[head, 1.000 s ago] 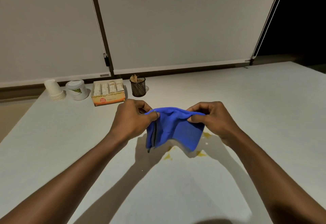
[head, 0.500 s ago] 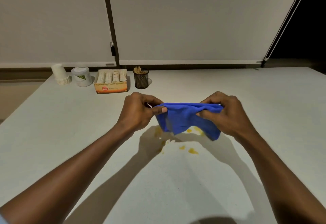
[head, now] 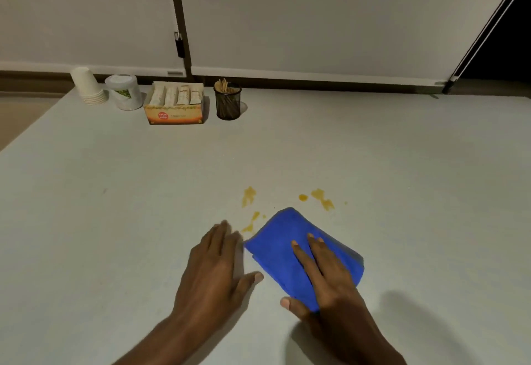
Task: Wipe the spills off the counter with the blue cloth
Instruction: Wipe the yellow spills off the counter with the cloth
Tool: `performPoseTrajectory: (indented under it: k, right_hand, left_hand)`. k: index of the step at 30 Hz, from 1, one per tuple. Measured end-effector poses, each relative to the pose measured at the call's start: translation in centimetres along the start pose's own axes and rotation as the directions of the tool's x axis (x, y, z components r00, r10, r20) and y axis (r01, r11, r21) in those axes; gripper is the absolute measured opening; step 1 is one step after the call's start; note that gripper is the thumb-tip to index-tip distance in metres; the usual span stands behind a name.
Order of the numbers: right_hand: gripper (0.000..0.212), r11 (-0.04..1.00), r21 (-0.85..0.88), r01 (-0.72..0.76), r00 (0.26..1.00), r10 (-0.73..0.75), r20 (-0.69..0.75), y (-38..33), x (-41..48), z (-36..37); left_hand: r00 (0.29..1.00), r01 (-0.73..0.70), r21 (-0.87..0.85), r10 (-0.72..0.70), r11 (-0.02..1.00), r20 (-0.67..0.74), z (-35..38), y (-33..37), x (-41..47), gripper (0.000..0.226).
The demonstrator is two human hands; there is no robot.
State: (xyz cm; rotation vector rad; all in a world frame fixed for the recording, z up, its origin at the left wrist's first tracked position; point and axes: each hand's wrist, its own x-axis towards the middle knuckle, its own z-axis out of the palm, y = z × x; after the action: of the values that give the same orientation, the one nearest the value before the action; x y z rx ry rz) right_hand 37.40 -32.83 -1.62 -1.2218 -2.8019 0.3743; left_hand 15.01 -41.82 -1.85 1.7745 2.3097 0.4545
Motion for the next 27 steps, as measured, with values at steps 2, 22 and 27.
performPoseTrajectory:
  k: [2,22,27]
  right_hand:
    - [0.089,0.994,-0.102,-0.035,0.995,0.044,0.087,-0.2,1.3,0.3]
    - [0.058,0.99,-0.027,-0.14,0.988,0.142,0.065,-2.3,9.9,1.2]
    - [0.064,0.987,-0.156,-0.04,0.99,0.06,0.126,-4.0,7.5,4.3]
  left_hand:
    - [0.985,0.088,0.102,-0.102,0.991,0.137,0.6,-0.5,-1.1,0.136]
    - [0.976,0.189,0.052,-0.193,0.981,0.099,2.9,-2.0,-2.2,0.142]
    - [0.964,0.26,-0.005,-0.259,0.966,0.065,3.0,-2.1,-1.9,0.16]
